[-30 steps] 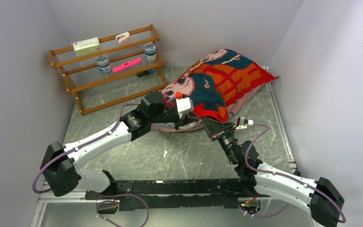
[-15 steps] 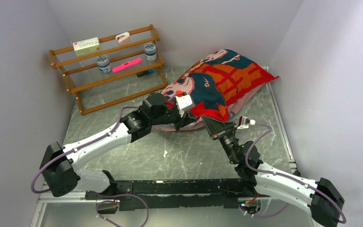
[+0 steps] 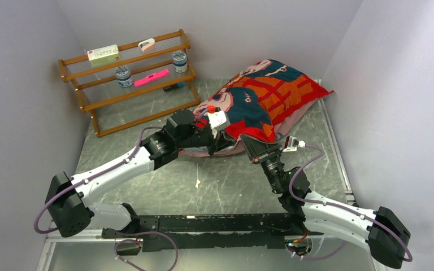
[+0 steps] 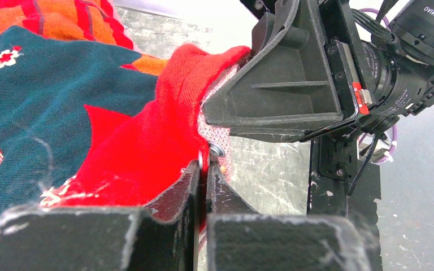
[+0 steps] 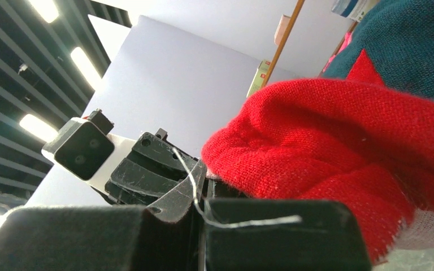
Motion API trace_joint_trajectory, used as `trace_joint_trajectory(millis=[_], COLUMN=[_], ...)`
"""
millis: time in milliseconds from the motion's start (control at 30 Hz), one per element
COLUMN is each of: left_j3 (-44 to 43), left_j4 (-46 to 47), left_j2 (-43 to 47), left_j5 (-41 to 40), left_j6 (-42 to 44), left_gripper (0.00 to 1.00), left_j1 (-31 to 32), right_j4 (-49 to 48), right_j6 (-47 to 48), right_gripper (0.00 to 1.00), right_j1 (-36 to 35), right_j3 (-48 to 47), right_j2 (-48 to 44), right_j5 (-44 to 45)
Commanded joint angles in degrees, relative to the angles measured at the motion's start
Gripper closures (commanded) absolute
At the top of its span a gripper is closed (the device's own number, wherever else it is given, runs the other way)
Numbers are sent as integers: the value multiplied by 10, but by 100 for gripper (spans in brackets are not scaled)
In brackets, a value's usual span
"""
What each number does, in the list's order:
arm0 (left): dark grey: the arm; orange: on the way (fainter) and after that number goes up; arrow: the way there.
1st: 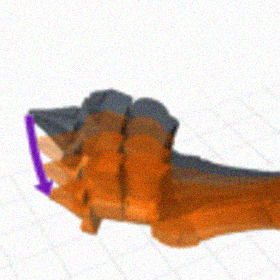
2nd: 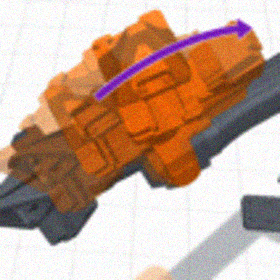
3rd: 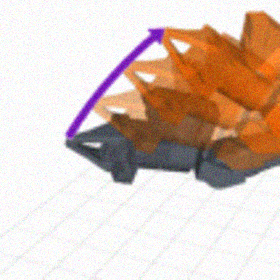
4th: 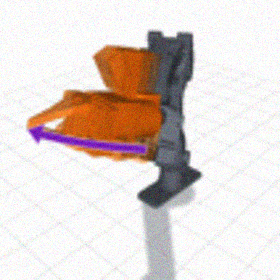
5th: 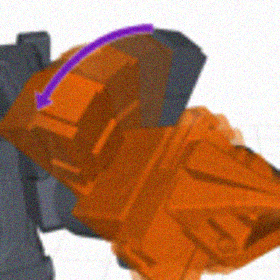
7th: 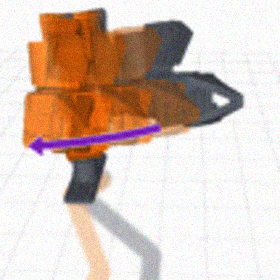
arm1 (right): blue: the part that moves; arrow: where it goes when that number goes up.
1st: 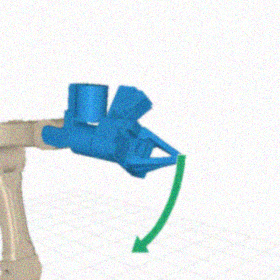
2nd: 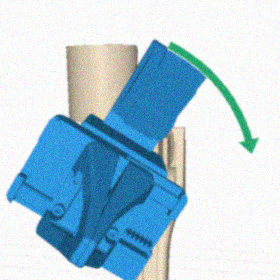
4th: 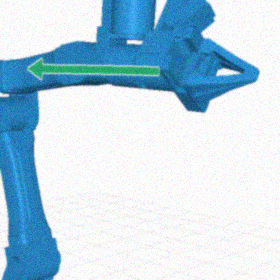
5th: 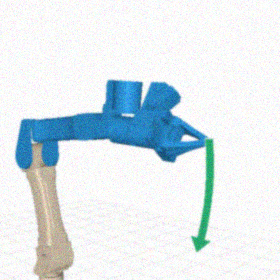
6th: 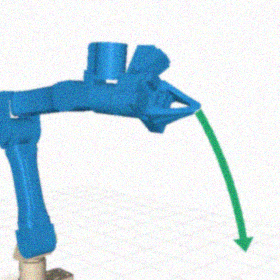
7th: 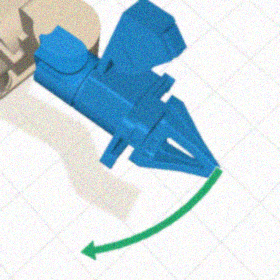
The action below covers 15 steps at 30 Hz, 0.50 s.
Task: Put the pillow into the pillowcase
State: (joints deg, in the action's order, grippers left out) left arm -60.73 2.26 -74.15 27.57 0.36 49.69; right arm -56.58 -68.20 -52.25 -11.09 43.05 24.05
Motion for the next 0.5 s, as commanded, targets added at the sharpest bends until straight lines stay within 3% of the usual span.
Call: trace_joint_trajectory(millis=[0, 467], left_j3=[-7, -31], left_j4=[10, 0], left_j2=[30, 17], left_j5=[24, 14], left_j6=[-19, -44], left_gripper=[95, 95], left_j1=[6, 5], right_j4=[-110, -120], right_j6=[2, 15], right_gripper=[100, 100], right_j1=[-1, -1], right_j3=[-32, -20], right_j2=[1, -3], right_j5=[5, -31])
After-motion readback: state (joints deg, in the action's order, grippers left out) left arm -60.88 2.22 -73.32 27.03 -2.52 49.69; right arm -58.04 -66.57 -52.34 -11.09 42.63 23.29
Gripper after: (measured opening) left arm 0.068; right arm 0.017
